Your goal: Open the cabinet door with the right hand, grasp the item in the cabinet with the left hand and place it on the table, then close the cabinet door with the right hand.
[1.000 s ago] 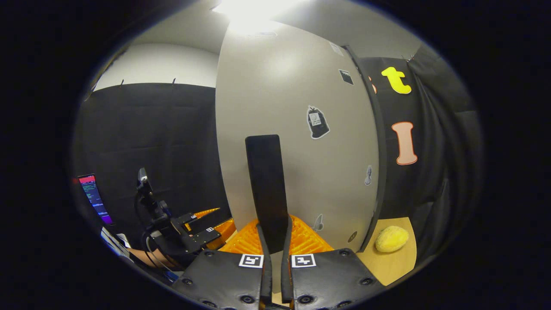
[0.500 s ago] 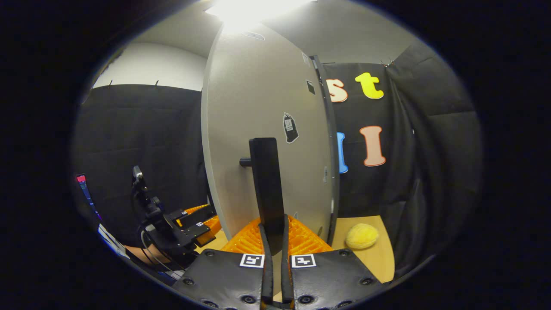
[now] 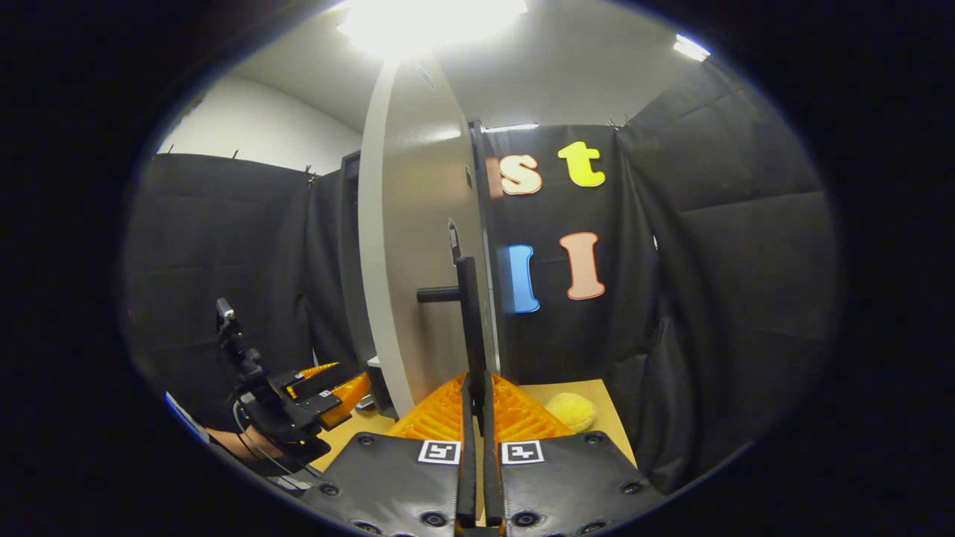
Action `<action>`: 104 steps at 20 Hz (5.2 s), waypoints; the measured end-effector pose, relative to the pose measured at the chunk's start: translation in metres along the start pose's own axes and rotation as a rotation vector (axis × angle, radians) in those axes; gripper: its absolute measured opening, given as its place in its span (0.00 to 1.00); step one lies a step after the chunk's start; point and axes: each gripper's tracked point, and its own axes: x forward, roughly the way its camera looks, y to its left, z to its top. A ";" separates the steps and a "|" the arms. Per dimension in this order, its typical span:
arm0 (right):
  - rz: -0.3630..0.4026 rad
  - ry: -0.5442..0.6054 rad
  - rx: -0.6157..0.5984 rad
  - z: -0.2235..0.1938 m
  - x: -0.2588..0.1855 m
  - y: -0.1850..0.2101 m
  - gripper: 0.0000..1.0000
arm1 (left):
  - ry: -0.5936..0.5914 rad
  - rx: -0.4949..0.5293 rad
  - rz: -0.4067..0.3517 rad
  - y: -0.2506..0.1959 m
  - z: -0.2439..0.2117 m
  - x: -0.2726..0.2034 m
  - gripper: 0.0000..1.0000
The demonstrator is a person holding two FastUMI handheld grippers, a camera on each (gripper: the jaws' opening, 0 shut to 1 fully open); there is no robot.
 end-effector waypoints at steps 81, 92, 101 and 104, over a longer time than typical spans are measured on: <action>-0.201 0.163 0.011 -0.087 0.069 -0.105 0.98 | 0.269 -0.044 0.256 0.106 -0.243 -0.058 0.48; -0.199 0.219 0.020 -0.108 0.066 -0.103 0.98 | 0.374 -0.049 0.265 0.102 -0.315 -0.086 0.48; -0.183 0.243 -0.011 -0.114 0.070 -0.099 0.98 | 0.363 -0.031 0.291 0.096 -0.322 -0.100 0.49; -0.170 0.243 -0.004 -0.116 0.071 -0.097 0.98 | 0.380 -0.033 0.291 0.094 -0.325 -0.104 0.50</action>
